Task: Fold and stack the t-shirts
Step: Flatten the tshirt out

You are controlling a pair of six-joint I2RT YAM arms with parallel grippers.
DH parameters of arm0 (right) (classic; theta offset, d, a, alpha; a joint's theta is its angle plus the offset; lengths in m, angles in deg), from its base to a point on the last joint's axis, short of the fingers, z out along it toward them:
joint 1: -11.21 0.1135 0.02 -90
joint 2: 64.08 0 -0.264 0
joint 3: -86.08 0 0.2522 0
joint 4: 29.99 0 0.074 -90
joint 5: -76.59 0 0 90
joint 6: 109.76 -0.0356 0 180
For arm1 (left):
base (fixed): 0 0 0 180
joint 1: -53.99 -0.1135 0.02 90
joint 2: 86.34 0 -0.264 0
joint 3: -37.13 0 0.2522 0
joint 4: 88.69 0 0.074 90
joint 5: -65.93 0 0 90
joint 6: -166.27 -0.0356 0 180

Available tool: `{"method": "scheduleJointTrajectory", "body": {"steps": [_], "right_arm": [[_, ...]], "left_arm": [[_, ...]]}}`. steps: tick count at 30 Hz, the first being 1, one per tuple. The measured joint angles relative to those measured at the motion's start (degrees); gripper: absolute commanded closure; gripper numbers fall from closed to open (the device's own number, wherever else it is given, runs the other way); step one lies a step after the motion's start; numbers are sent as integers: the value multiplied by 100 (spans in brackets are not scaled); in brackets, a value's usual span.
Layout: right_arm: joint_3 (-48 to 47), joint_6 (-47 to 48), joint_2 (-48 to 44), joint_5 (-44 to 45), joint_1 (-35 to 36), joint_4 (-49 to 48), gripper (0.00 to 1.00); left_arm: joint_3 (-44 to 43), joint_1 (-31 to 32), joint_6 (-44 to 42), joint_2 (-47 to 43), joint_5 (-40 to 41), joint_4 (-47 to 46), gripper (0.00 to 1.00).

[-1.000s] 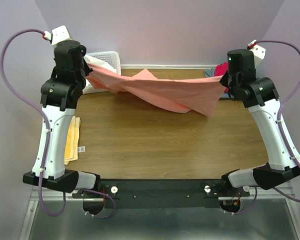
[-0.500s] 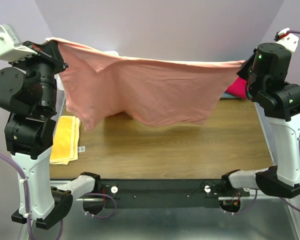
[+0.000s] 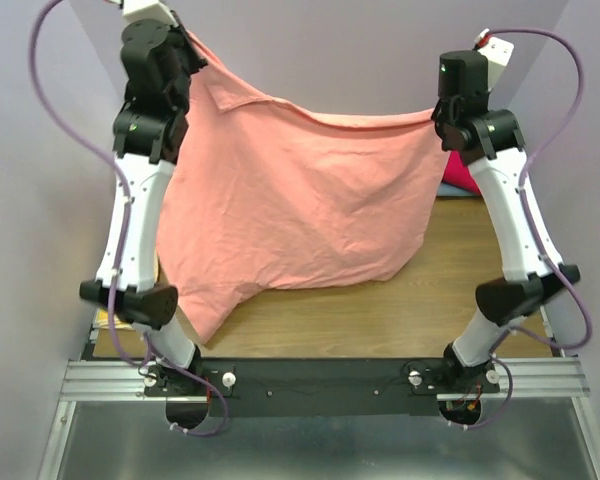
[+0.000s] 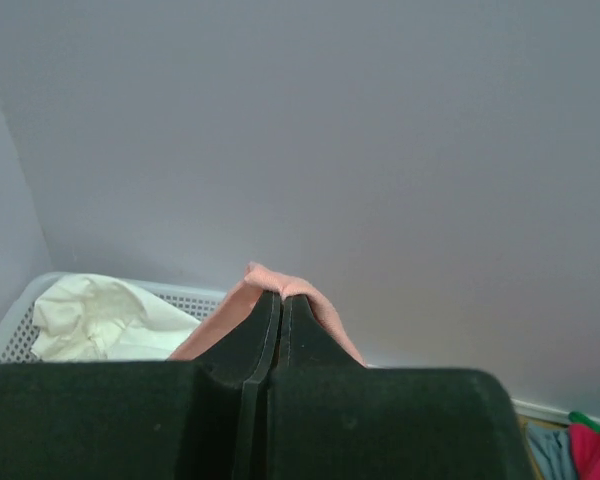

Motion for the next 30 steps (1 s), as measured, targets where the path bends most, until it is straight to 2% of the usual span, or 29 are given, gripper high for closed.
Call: {"method": "scheduleJointTrajectory", "body": {"steps": [6,9,14,18,22,27,30], "right_arm": [[-1119,186,968,-225,-557,-55,99],[-1394,280,984,-315,-761,-144,99],[-1172,358,483,-402,-820,-348,99],[-396,358,-313,-533,-807,-461,99],[734,247,-1381,-706,-807,-592,99],[2855,-149,-2695,-1019,-809,-671,99],[3993,-503,-3086,-1261,-809,-481,99]], "left_arm": [[-1453,2,-195,1375,-15,13,100],[-1552,0,-275,1397,-122,-186,100],[-1211,48,-461,946,-210,-470,100],[-887,214,-734,284,-195,-584,100],[-96,490,-822,-693,-188,-688,100],[1961,984,-629,-1985,-68,-717,100],[2885,1209,-367,-2297,61,-573,100]]}}
